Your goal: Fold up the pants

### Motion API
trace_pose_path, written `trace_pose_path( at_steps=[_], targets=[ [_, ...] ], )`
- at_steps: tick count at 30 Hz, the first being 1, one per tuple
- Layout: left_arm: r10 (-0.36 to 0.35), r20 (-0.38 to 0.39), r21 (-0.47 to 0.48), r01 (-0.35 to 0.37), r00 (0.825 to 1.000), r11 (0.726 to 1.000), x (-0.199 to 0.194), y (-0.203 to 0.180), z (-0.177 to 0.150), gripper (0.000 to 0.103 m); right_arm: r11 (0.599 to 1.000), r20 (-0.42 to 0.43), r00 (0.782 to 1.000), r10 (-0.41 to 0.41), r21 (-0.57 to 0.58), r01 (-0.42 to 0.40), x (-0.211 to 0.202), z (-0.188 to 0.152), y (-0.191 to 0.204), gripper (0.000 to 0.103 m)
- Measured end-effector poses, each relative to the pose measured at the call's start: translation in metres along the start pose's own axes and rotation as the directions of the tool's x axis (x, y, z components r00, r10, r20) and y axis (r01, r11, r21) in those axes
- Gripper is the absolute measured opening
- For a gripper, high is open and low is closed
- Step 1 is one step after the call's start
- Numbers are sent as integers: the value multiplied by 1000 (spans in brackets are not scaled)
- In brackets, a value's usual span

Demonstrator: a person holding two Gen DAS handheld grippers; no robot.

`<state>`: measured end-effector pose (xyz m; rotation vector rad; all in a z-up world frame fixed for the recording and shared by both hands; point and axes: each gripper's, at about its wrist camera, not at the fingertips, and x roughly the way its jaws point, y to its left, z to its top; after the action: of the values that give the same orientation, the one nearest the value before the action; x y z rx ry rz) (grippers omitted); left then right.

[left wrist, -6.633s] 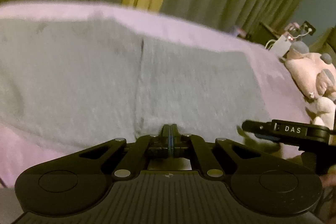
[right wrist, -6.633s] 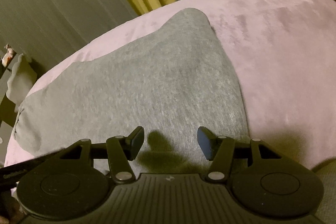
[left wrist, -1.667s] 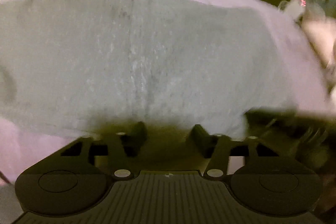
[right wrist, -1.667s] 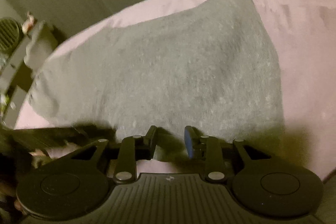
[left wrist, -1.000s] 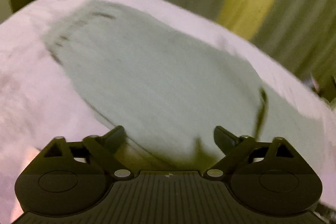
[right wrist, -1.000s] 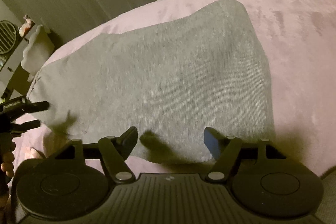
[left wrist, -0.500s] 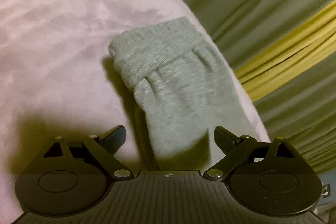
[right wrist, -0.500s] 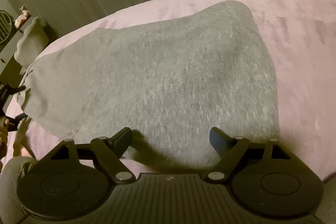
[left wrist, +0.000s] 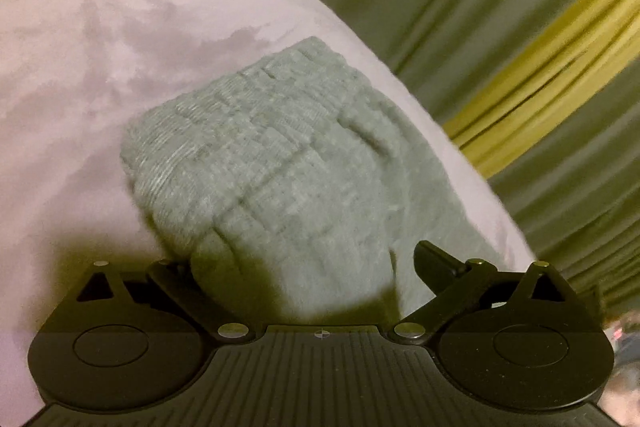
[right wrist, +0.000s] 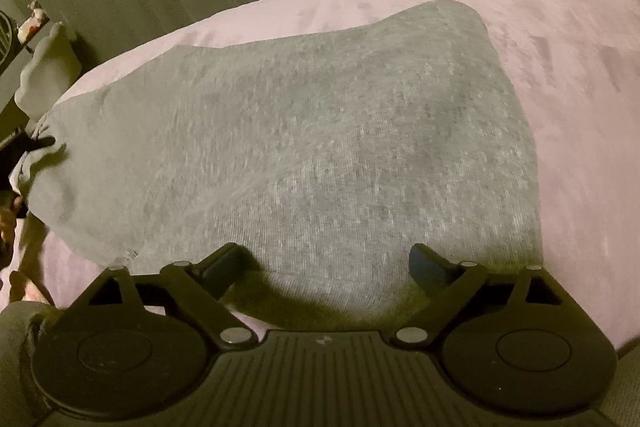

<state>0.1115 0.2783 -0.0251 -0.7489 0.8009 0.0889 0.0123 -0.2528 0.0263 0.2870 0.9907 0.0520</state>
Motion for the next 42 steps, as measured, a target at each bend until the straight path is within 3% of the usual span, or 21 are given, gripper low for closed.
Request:
trace_pose_path(
  at_steps=[3, 5, 6, 9, 13, 15, 18, 21, 24, 26, 28, 31, 34, 36, 38, 40, 41, 42],
  targets=[
    [-86, 26, -159, 89, 996, 983, 2, 22, 9, 97, 1000, -4, 1000, -6, 0, 6, 1, 1, 2, 92],
    [-107, 43, -181, 113, 993, 977, -2, 28, 10, 66, 1000, -5, 1000, -6, -2, 6, 0, -1, 1, 92],
    [-122, 43, -161, 127, 992, 979, -2, 29, 10, 42, 1000, -5, 1000, -6, -3, 6, -1, -1, 0, 92],
    [-157, 56, -115, 163, 986, 980, -6, 35, 5, 42, 1000, -5, 1000, -8, -4, 8, -2, -2, 1, 92],
    [-157, 26, -167, 159, 987, 973, 7, 42, 6, 63, 1000, -3, 1000, -12, -4, 12, 0, -2, 1, 94],
    [-165, 26, -180, 167, 986, 969, 10, 39, 10, 65, 1000, -4, 1000, -14, -1, 14, 0, -2, 2, 94],
    [-176, 23, -204, 177, 984, 963, 15, 40, 13, 34, 1000, -5, 1000, -14, 3, 14, -1, -1, 2, 94],
    [-155, 69, -144, 164, 986, 976, -2, 27, 13, 29, 1000, 4, 1000, -19, 15, 19, -5, -1, 0, 94],
    [-139, 136, 27, 136, 981, 990, -32, -11, 13, 28, 998, 52, 998, -37, 51, 34, -15, 2, -9, 94],
    [-178, 174, 132, 156, 968, 979, -58, -45, 9, 28, 995, 96, 994, -43, 98, 33, -25, 4, -19, 94],
    [-237, 205, 271, 178, 949, 946, -89, -91, -1, 28, 989, 139, 989, -50, 145, 29, -34, 5, -30, 94],
    [-335, 204, 481, 204, 920, 853, -125, -165, -37, 29, 978, 194, 979, -53, 208, 12, -47, 7, -45, 94],
    [-386, 131, 631, 224, 913, 743, -136, -233, -96, 30, 968, 247, 967, -60, 251, -4, -62, 7, -61, 94],
    [-389, 67, 685, 241, 919, 688, -124, -266, -143, 30, 960, 280, 958, -69, 281, -13, -71, 8, -72, 94],
    [-345, -35, 723, 262, 938, 639, -96, -293, -196, 33, 950, 303, 951, -67, 311, -33, -80, 7, -85, 94],
    [-238, -178, 721, 292, 955, 629, -56, -309, -250, 47, 937, 313, 948, -62, 345, -52, -86, 4, -98, 94],
    [-172, -263, 731, 313, 949, 606, -34, -312, -277, 54, 932, 309, 950, -54, 358, -63, -87, 1, -103, 94],
    [-80, -320, 750, 304, 944, 588, -18, -314, -298, 54, 929, 305, 951, -47, 363, -71, -88, 0, -108, 94]
  ],
)
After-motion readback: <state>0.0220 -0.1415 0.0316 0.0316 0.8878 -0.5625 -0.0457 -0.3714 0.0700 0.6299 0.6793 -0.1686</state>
